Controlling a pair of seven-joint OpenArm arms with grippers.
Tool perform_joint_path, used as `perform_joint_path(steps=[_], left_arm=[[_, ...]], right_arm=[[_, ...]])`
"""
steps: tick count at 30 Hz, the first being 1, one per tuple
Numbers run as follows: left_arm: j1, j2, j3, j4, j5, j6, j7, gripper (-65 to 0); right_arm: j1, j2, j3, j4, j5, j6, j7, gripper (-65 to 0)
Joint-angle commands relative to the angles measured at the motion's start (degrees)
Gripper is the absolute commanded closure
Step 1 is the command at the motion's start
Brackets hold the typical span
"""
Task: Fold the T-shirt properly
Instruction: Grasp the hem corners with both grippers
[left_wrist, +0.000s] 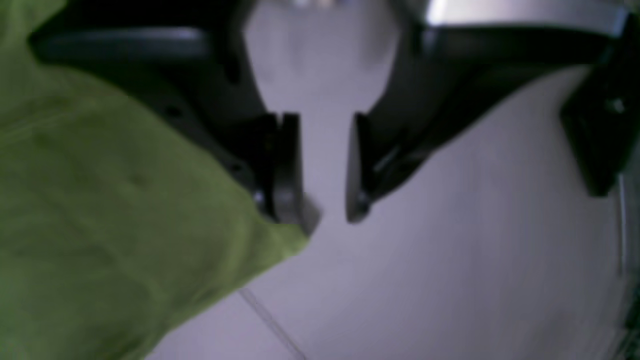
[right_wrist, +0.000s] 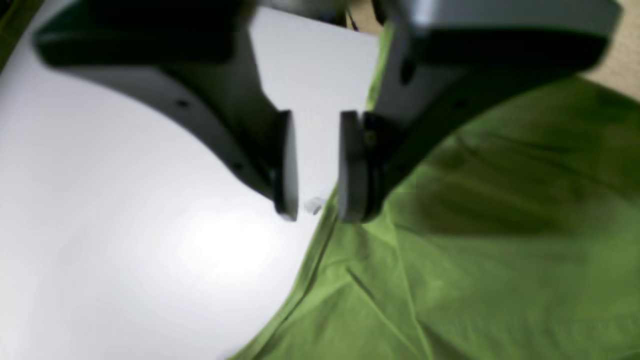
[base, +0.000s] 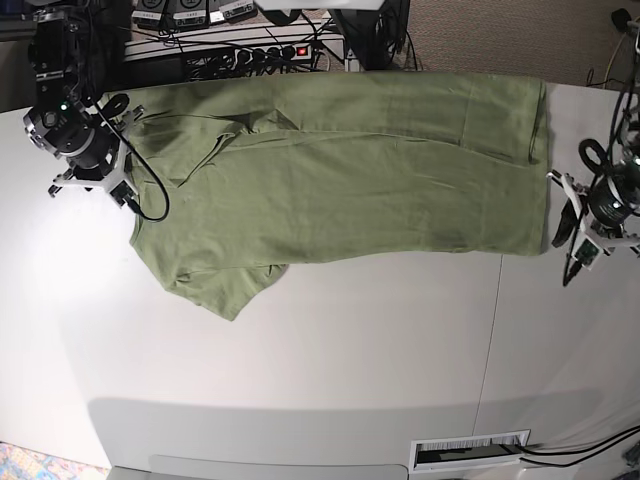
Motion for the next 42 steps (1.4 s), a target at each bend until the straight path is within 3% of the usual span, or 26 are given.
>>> perform_joint_path(steps=[1,4,15,20,23,27,30,32,34,36,42], left_arm=[[-2.12,-0.52,-0.63,-1.31,-1.81,-1.01,-1.01,-20.5],[-6.23,1.57,-0.63,-7.13,-6.43,-5.25,-0.85,-23.9],[-15.82,8.61,-0.63,-25.75,-9.88,-11.69,-0.26,-25.0],[-15.93,9.86,-0.63,-26.67,-12.07,-11.69,0.04,-25.0],[-15.96,10.99,-0.63,-26.67,-14.21,-11.69,2.91,-25.0],[-15.93,13.62,-0.61,-26.67,-12.13,-11.69,5.07,-24.9],[-15.93,14.91,-0.61,-26.67,-11.10,-11.76,5.11,-19.0],[-16.02,14.95,-0.63,-26.64,-11.13,-12.81,5.11,-9.2],[-16.26,14.49,-0.63,-26.51,-11.17,-15.96,5.40,0.0],[-16.37,13.60,-0.63,-25.92,-12.31,-18.59,6.60,0.0],[-16.37,10.60,-0.63,-21.27,-25.14,-18.59,16.90,0.0]], right_arm=[[0.70,0.74,0.70,0.87,0.46,-0.26,0.90,-16.1],[0.90,0.24,0.83,0.87,0.70,-0.26,0.90,-16.1],[0.85,-0.28,6.73,0.87,6.05,-0.17,0.35,-16.1],[0.87,-0.28,9.79,0.87,8.79,-0.11,-0.31,-16.1],[0.87,-0.28,10.10,0.87,9.01,-0.13,-0.31,-16.1],[0.87,-0.28,10.10,0.87,9.03,-0.13,-0.17,-16.1],[0.87,-0.28,10.10,0.87,9.01,-0.13,-0.20,-16.1],[0.90,-0.28,10.10,0.87,8.98,-0.13,-0.17,-16.1],[0.90,-0.28,10.10,0.87,8.96,-0.13,0.31,-16.1],[1.07,-0.28,10.10,0.85,8.76,-0.13,1.27,-16.1],[4.33,-0.31,10.08,0.61,6.21,-0.13,3.54,-16.1]])
